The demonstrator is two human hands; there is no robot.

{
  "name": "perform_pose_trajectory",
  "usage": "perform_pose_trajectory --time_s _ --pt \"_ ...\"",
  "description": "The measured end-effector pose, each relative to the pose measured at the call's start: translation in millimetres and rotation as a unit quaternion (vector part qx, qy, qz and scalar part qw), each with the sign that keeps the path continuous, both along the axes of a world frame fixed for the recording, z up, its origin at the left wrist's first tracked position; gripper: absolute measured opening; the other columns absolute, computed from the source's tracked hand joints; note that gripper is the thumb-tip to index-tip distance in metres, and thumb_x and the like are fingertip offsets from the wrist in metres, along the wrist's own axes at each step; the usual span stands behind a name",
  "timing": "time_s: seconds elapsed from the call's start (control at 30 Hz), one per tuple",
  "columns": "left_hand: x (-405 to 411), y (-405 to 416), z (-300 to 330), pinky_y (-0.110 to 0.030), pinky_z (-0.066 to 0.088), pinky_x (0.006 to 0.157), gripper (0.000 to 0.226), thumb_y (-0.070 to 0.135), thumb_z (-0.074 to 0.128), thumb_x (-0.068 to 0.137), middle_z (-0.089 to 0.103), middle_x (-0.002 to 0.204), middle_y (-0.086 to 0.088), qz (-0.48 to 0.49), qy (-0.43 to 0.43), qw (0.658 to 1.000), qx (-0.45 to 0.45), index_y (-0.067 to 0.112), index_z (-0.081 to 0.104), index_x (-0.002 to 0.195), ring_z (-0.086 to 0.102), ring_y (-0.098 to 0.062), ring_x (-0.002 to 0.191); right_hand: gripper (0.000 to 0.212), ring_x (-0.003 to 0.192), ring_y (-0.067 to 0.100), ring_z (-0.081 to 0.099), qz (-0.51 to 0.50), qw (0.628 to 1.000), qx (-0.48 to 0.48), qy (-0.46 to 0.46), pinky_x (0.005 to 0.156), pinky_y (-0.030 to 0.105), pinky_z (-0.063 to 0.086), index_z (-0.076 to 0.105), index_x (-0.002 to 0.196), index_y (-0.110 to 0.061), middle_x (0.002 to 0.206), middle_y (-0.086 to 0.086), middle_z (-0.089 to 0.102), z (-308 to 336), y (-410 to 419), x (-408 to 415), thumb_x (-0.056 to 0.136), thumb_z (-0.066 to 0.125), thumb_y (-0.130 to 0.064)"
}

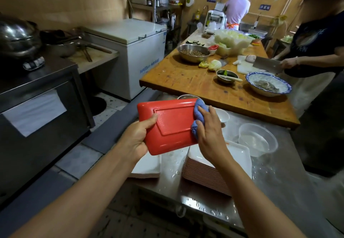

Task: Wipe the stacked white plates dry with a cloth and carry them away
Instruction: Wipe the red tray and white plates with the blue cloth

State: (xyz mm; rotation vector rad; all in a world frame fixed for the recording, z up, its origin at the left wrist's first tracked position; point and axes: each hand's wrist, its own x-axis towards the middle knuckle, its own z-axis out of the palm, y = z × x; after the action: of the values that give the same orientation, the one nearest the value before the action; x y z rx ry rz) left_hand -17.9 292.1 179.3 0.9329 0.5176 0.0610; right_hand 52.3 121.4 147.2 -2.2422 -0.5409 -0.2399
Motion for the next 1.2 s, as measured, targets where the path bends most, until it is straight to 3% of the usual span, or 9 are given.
perform_pose_trajectory --time_s 0.1,0.23,0.37,0.5,0.6,0.7,0.93,1.07,1.2 --pt "-4.8 13.1 -6.2 -0.04 0.053 0.054 0.018 0.014 0.061 0.087 0.074 0.077 -0.006 0.009 0.002 1.0 0.019 0.013 0.061 0.105 0.071 -0.021 0.066 0.03 0.116 0.025 0.046 -0.017 0.999 0.035 -0.014 0.098 0.028 0.034 0.05 0.124 -0.006 0.125 0.014 0.05 -9.2 4.4 4.4 0.096 0.042 -0.006" --pt "-10.5 34.1 -13.5 -0.034 0.054 0.05 0.008 0.015 0.064 0.085 0.074 0.072 -0.004 0.026 -0.013 0.997 0.068 0.017 0.06 0.091 0.072 -0.02 0.065 0.01 0.081 0.021 0.052 -0.031 0.998 0.015 0.048 0.062 0.021 0.036 0.051 0.094 -0.011 0.089 0.006 0.056 -18.6 11.0 9.6 0.094 0.042 -0.007" --pt "-7.2 44.5 -22.2 -0.039 0.059 0.065 0.008 0.014 0.065 0.086 0.074 0.077 -0.005 0.05 -0.028 0.982 0.18 0.014 0.064 0.094 0.071 -0.023 0.073 0.012 0.076 0.026 0.059 -0.006 0.998 0.027 0.063 0.066 0.034 0.05 0.055 0.092 -0.006 0.083 0.012 0.061 -19.5 30.8 7.7 0.091 0.043 -0.005" --pt "1.6 52.3 -39.1 -0.034 0.051 0.069 0.008 0.021 0.069 0.084 0.067 0.075 -0.001 0.047 -0.034 0.846 0.53 0.019 0.063 0.079 0.063 -0.02 0.073 0.012 0.063 0.0 0.055 0.0 0.997 0.072 0.022 0.055 0.007 0.038 0.054 0.093 -0.015 0.071 -0.005 0.057 -12.4 46.7 4.3 0.094 0.045 -0.006" --pt "2.1 54.9 -57.3 -0.024 0.042 0.059 0.008 0.024 0.069 0.084 0.056 0.075 0.006 -0.007 -0.076 0.717 0.693 0.016 0.066 0.082 0.056 -0.015 0.072 0.012 0.07 0.003 0.053 -0.002 0.997 0.066 0.038 0.059 0.009 0.038 0.054 0.104 -0.018 0.086 -0.002 0.057 -15.2 49.7 2.2 0.097 0.044 -0.014" --pt "1.9 56.2 -80.7 -0.034 0.05 0.074 0.02 0.021 0.061 0.09 0.062 0.099 -0.003 -0.089 -0.074 0.603 0.789 0.011 0.07 0.105 0.057 -0.022 0.094 0.016 0.072 0.003 0.055 -0.009 0.995 0.077 0.07 0.061 0.012 0.042 0.053 0.108 -0.021 0.089 -0.002 0.058 -24.1 45.4 -2.2 0.098 0.043 -0.014" --pt "-10.9 49.7 -121.5 -0.038 0.049 0.073 0.025 0.015 0.048 0.094 0.056 0.113 -0.007 -0.192 0.008 0.517 0.834 0.01 0.063 0.113 0.049 -0.024 0.109 0.022 0.07 -0.002 0.052 -0.036 0.993 0.07 0.084 0.059 0.0 0.035 0.059 0.107 -0.015 0.086 -0.002 0.059 -42.5 29.8 -6.1 0.093 0.046 -0.004" --pt "-22.0 41.0 -125.1 -0.026 0.041 0.035 0.03 0.004 0.089 0.049 0.065 0.073 -0.007 -0.191 -0.053 0.469 0.861 0.007 0.072 0.074 0.064 -0.025 0.065 0.021 0.072 -0.006 0.052 -0.035 0.993 0.075 0.082 0.062 0.0 0.036 0.059 0.109 -0.014 0.087 -0.002 0.06 -48.4 27.4 -6.7 0.094 0.048 -0.006" --pt "-26.9 38.2 -137.8 -0.025 0.042 0.029 0.038 0.001 0.092 0.038 0.067 0.07 -0.006 -0.201 -0.066 0.462 0.861 0.007 0.073 0.071 0.065 -0.022 0.061 0.021 0.073 0.0 0.053 -0.038 0.993 0.073 0.083 0.064 0.002 0.037 0.059 0.111 -0.014 0.089 0.0 0.062 -52.5 27.4 -4.5 0.094 0.048 -0.007"
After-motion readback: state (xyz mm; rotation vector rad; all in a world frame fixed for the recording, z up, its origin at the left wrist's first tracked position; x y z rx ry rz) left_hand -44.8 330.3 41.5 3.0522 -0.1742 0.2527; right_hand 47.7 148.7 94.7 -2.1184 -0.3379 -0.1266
